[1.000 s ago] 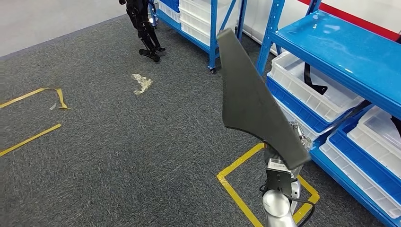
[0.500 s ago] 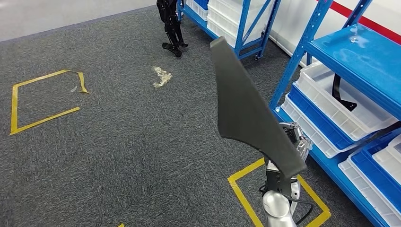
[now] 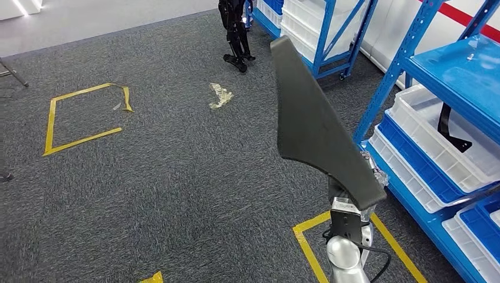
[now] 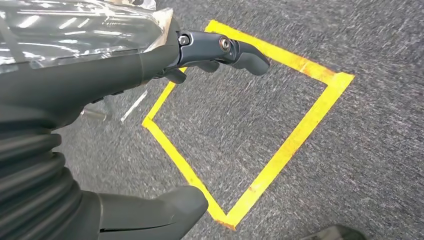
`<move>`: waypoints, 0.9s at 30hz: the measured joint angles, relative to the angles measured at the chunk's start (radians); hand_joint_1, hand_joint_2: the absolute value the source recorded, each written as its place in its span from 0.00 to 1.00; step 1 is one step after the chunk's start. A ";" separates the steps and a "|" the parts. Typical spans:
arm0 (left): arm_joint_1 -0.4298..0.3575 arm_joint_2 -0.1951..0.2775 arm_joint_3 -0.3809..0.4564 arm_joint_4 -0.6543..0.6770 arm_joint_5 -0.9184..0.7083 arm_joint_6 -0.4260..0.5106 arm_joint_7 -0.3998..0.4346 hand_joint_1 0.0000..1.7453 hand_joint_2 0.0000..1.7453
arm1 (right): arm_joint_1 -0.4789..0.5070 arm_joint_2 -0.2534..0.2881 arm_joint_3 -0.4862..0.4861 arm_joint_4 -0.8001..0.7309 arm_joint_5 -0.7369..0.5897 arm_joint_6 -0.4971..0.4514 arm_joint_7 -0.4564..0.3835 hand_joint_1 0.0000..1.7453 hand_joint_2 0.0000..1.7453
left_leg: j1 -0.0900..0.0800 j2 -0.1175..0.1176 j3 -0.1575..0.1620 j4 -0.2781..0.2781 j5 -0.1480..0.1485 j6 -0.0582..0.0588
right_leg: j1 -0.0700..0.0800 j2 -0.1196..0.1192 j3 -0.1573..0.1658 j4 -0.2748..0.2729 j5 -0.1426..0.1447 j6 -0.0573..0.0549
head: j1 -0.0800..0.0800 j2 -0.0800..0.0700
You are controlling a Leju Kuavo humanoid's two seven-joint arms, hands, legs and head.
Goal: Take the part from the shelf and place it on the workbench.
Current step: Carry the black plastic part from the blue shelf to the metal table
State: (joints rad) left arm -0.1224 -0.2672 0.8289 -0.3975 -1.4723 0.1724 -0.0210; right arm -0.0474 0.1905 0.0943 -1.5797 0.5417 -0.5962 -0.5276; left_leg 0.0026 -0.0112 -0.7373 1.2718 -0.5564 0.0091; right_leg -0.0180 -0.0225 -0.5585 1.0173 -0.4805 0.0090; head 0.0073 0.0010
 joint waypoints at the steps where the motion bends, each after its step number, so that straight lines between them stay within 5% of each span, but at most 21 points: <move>1: 0.000 0.000 0.000 0.000 0.000 0.000 0.000 0.00 1.00 | 0.001 0.000 0.000 0.000 0.000 0.000 0.000 1.00 1.00 | 0.002 0.003 -0.015 0.029 -0.004 -0.002 | 0.002 -0.009 0.000 0.000 -0.001 -0.001 | 0.000 0.000; 2: 0.001 0.000 0.000 0.000 0.000 -0.001 0.000 0.00 1.00 | 0.001 0.000 0.000 0.000 0.000 0.000 0.000 1.00 1.00 | 0.004 0.007 -0.014 0.026 0.008 -0.002 | 0.003 -0.018 0.001 0.000 -0.001 -0.001 | 0.000 0.000; 5: -0.001 0.000 0.000 0.000 0.000 -0.001 0.000 0.00 1.00 | 0.001 0.000 -0.001 0.000 0.000 -0.001 0.000 1.00 1.00 | 0.001 0.048 0.083 -0.158 0.093 0.006 | 0.008 -0.038 0.005 0.001 -0.005 0.002 | 0.000 0.000; 7: -0.004 0.000 -0.001 0.000 0.000 -0.001 0.000 0.00 1.00 | 0.002 0.000 -0.001 0.000 0.000 -0.002 0.000 1.00 1.00 | -0.008 0.072 0.121 -0.234 0.111 0.015 | 0.014 -0.049 0.005 0.002 -0.009 0.009 | 0.002 0.000; 9: -0.005 0.000 -0.001 0.000 -0.001 -0.001 0.001 0.00 1.00 | 0.007 -0.001 -0.002 -0.001 -0.002 -0.006 -0.001 1.00 1.00 | -0.014 0.057 0.120 -0.243 0.111 0.025 | 0.016 -0.065 0.008 -0.001 -0.010 0.018 | 0.003 0.000; 11: -0.005 0.000 -0.003 0.001 -0.002 0.006 0.006 0.00 1.00 | 0.018 -0.005 -0.004 -0.001 -0.022 -0.013 -0.011 1.00 1.00 | -0.011 0.038 0.125 -0.252 0.118 0.039 | 0.014 -0.053 0.002 0.016 -0.024 0.027 | 0.003 0.000; 15: -0.011 -0.002 -0.005 0.020 0.000 0.041 0.001 0.00 1.00 | 0.039 -0.042 -0.011 0.035 -0.124 -0.036 -0.082 1.00 1.00 | -0.006 -0.004 0.127 -0.260 0.126 0.054 | 0.008 0.013 -0.107 0.238 -0.116 0.023 | 0.006 0.000; 17: -0.009 -0.003 -0.004 0.037 0.001 0.052 -0.012 0.00 1.00 | 0.052 -0.071 -0.012 0.065 -0.179 -0.054 -0.118 1.00 1.00 | -0.005 -0.029 0.128 -0.260 0.126 0.054 | 0.005 0.018 -0.133 0.280 -0.118 0.034 | 0.006 0.000; 19: -0.004 -0.003 -0.003 0.054 0.003 0.054 -0.027 0.00 1.00 | 0.071 -0.096 -0.012 0.076 -0.208 -0.072 -0.132 1.00 1.00 | -0.004 -0.052 0.130 -0.258 0.125 0.052 | -0.002 0.028 -0.082 0.167 -0.066 0.054 | 0.007 0.000; 21: 0.002 -0.001 -0.002 0.070 0.004 0.052 -0.039 0.00 1.00 | 0.095 -0.112 -0.010 0.071 -0.215 -0.084 -0.127 1.00 1.00 | -0.007 -0.070 0.128 -0.252 0.122 0.044 | -0.008 0.053 -0.021 0.040 -0.020 0.063 | 0.007 0.000; 25: 0.017 0.007 -0.003 0.093 0.004 0.041 -0.047 0.00 1.00 | 0.150 -0.124 -0.008 0.021 -0.198 -0.087 -0.096 1.00 1.00 | -0.008 -0.082 0.121 -0.248 0.121 0.026 | -0.007 0.050 0.000 0.002 -0.005 0.038 | 0.006 0.000; 27: 0.021 0.011 -0.004 0.101 0.004 0.037 -0.048 0.00 1.00 | 0.163 -0.128 -0.006 -0.004 -0.192 -0.086 -0.088 1.00 1.00 | -0.006 -0.046 0.103 -0.205 0.090 0.017 | -0.010 0.037 0.002 0.000 -0.003 0.021 | 0.003 0.000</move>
State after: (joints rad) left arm -0.1015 -0.2565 0.8253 -0.2963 -1.4686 0.2098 -0.0689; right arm 0.1157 0.0628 0.0884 -1.5832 0.3498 -0.6822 -0.6153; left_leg -0.0038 -0.0570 -0.6341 1.0666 -0.4664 0.0258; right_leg -0.0278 0.0148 -0.5560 1.0171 -0.4835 0.0298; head 0.0103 0.0010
